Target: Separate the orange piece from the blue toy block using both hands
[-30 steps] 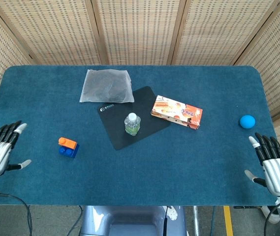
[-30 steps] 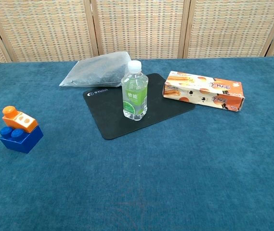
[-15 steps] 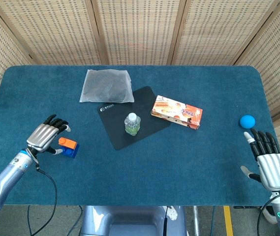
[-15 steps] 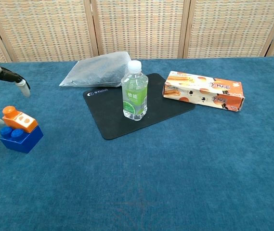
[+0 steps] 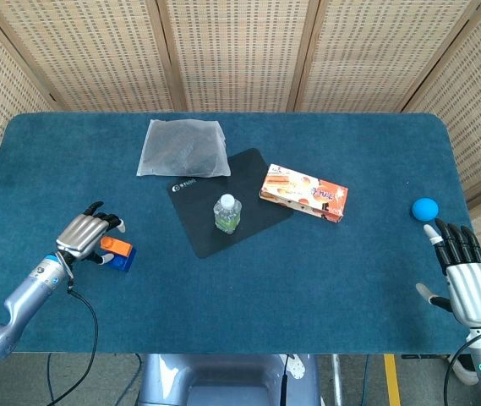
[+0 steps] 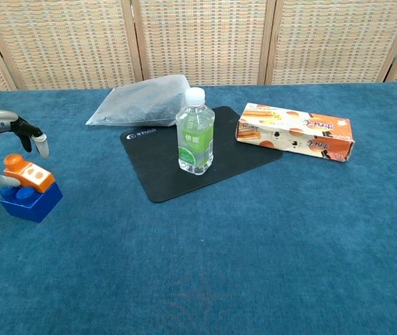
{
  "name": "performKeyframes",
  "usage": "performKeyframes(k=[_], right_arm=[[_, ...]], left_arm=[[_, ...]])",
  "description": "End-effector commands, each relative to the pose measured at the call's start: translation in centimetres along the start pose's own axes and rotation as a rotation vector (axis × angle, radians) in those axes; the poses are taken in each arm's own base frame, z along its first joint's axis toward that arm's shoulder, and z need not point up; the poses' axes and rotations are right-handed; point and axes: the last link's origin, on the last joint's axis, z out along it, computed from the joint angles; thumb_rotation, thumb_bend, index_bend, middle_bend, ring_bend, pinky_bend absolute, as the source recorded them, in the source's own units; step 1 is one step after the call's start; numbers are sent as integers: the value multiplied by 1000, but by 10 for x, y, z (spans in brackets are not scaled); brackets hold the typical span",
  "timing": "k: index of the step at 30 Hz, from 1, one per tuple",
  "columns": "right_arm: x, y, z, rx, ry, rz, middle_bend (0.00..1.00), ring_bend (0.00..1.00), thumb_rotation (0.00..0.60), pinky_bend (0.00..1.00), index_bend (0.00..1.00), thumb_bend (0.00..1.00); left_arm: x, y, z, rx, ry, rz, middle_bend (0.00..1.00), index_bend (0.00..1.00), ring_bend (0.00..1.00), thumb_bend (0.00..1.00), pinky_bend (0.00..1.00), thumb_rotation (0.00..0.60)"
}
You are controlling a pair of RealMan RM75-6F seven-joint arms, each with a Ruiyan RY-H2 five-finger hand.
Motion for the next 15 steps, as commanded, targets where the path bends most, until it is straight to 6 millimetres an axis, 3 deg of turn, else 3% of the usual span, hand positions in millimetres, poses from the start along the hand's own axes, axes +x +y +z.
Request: performKeyframes(k=[1, 5, 10, 13, 15], right_arm=[[0, 0, 0, 1, 0, 1, 0, 0, 600, 0, 0, 0], [-2, -3, 0, 12, -5, -1, 0, 0, 600, 0, 0, 0], [-3, -4, -1, 15, -7, -3, 0, 0, 600, 0, 0, 0], [-3, -5, -1, 16, -7, -1, 0, 0, 600, 0, 0, 0], [-3, -6, 0, 23, -11, 0, 0, 0, 600, 0, 0, 0]], left_arm=[[-2, 0, 2, 0, -6, -11, 328, 361, 318, 255, 55, 600], [-5, 2, 5, -4, -6, -41, 411, 409, 398, 265, 82, 600], [-3, -1, 5, 4, 4, -75, 572, 583, 530, 344, 122, 600], [7, -8, 3, 20, 47, -144, 586, 614, 540, 371, 126, 600], [23, -12, 0, 31, 113, -283, 588, 618, 541, 377, 127, 600]])
